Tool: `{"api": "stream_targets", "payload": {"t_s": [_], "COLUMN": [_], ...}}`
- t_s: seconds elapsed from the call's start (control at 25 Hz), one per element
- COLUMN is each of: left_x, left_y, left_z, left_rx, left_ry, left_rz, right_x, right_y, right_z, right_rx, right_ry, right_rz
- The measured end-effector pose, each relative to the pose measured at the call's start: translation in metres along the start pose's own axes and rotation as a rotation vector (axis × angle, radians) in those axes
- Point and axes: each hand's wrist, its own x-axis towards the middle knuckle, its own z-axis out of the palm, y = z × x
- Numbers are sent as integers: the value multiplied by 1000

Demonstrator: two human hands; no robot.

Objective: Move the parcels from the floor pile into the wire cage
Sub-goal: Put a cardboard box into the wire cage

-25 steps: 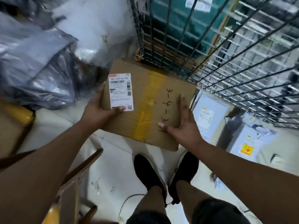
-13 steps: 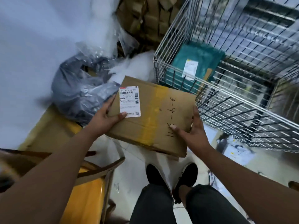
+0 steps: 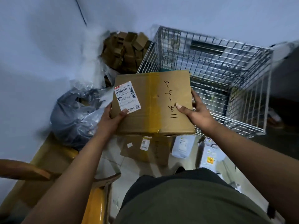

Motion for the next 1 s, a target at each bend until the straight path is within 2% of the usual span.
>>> {"api": "stream_targets", "payload": {"t_s": [0.16, 0.28, 0.36, 0.44, 0.52, 0.6, 0.64, 0.72, 0.84, 0.92, 1.0], "left_x": [9, 13, 15, 20, 37, 54, 61, 68, 73, 81, 90], "left_y": [36, 57, 73, 104, 133, 149, 153, 151, 138, 131, 126], "left_z": [31, 52, 64, 75, 84, 92, 93, 90, 82, 79, 76], "left_rx": [42, 240, 474, 640, 786, 892, 885, 674, 329, 238, 131], "left_ry": [-14, -13, 51, 78, -52, -288, -411, -572, -580, -563, -523], "left_rz": [39, 57, 191, 404, 497, 431, 358, 188, 109, 118, 111], "right_x": [-6, -9, -9, -5, -1, 5, 8, 15, 28, 34, 36], "right_y": [-11, -14, -13, -11, -15, -24, -31, -46, -66, -73, -70], "right_z": [-34, -61, -76, -85, -88, -87, -86, -85, -82, -78, -71], "right_rx": [29, 55, 23, -50, -116, -195, -236, -318, -383, -377, -288], "right_ry": [70, 86, 54, 4, -92, -205, -255, -307, -333, -241, 25], "right_rz": [18, 58, 78, 90, 106, 106, 98, 91, 98, 79, 22]}}
